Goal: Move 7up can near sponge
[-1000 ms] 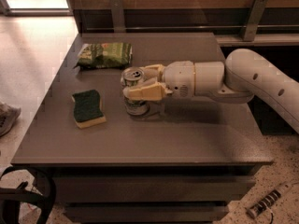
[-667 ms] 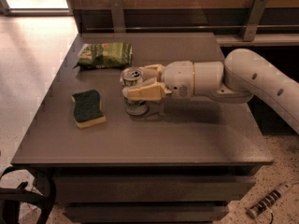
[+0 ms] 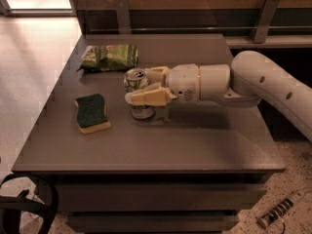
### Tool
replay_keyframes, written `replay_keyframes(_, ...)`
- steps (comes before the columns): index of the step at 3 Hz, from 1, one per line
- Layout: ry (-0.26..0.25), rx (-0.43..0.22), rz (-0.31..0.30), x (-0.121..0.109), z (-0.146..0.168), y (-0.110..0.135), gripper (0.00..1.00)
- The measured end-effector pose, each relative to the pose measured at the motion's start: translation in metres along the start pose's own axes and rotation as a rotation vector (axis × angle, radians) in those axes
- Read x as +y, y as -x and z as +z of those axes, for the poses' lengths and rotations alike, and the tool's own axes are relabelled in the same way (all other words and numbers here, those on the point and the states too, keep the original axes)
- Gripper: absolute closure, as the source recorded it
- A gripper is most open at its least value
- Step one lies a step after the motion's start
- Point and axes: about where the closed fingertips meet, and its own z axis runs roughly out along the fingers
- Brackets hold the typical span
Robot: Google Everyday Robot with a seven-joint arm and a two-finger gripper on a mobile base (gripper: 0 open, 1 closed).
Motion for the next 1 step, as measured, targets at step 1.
replay_keyframes(1,0.003,0.000,-0.001,0.0007,0.0012,0.0004,0.00)
